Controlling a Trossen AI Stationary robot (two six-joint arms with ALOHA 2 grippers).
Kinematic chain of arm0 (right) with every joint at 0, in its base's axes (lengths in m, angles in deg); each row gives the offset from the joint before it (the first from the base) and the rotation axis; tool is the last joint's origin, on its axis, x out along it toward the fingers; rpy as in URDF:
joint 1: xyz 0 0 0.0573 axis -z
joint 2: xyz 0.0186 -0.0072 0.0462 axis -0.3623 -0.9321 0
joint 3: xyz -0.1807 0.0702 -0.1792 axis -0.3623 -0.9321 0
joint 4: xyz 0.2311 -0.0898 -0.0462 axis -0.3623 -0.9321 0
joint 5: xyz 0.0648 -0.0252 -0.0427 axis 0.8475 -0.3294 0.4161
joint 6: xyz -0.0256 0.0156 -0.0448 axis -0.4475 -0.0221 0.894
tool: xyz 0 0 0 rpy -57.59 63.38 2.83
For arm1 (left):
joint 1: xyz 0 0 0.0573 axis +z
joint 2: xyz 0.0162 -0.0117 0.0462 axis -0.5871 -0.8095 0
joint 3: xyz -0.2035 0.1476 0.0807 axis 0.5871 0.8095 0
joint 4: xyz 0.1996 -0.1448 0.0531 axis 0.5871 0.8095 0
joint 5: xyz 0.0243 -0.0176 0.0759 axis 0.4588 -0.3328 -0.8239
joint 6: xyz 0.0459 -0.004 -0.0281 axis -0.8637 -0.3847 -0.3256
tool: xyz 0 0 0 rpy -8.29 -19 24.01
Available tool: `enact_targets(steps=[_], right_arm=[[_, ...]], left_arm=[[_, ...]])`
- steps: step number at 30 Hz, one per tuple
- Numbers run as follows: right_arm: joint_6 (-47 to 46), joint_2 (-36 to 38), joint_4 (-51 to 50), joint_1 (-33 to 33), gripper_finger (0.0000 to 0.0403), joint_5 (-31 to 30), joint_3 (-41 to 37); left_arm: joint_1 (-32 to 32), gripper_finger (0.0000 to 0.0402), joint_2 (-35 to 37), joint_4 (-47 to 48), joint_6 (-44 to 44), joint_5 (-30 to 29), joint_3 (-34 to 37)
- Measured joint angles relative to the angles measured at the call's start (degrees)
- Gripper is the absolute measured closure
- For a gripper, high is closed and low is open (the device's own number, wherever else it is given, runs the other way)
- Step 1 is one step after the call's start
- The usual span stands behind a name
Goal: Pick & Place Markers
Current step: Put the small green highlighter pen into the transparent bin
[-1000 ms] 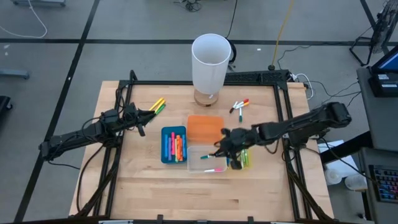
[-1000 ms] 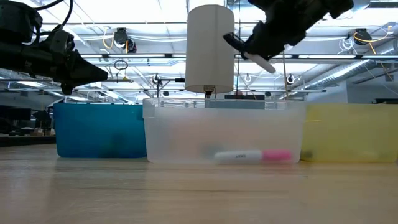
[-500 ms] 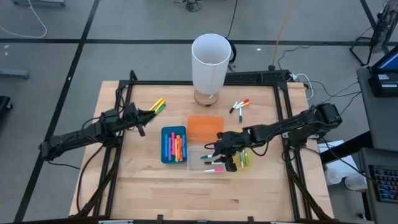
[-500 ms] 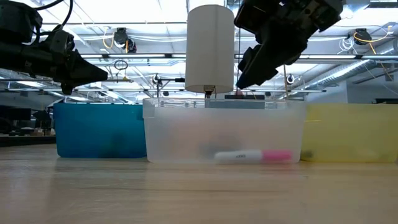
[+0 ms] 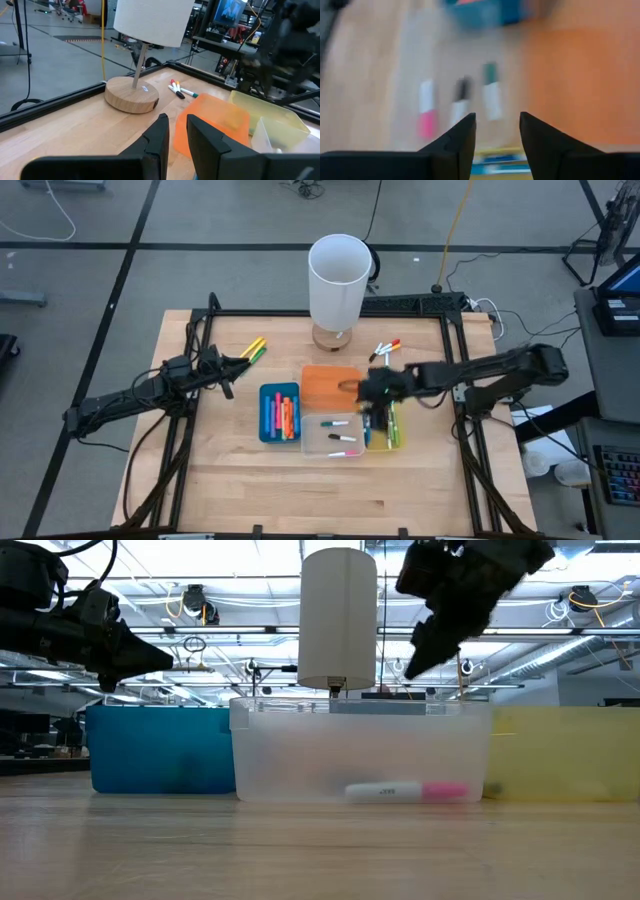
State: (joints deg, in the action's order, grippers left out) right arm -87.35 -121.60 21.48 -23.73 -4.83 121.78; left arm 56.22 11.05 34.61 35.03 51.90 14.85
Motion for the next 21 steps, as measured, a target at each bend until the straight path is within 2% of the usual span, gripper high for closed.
enact_targets(steps=[5,11,14,18,21], right_arm=[[1.19,6.95,-6.24,7.21,0.0272,-15.19,0.11],[-8.47,7.98,-11.71,17.77,0.0273,-27.2,-1.51],[-11.78,6.66,-11.16,21.96,0.0273,-27.85,-4.56],[-14.34,4.24,-6.13,25.28,0.0273,-23.76,-8.35],[-12.34,1.03,-2.91,26.31,0.0273,-21.78,-10.15]], left_arm=[[-0.04,0.033,0.0,-0.01,0.0,0.02,0.0],[-0.04,0.033,0.0,0.0,0.0,-0.01,0.0],[-0.04,0.033,0.0,-0.02,0.0,0.01,0.0],[-0.04,0.033,0.0,0.0,0.0,0.01,0.0],[-0.04,0.033,0.0,0.0,0.0,-0.01,0.0]])
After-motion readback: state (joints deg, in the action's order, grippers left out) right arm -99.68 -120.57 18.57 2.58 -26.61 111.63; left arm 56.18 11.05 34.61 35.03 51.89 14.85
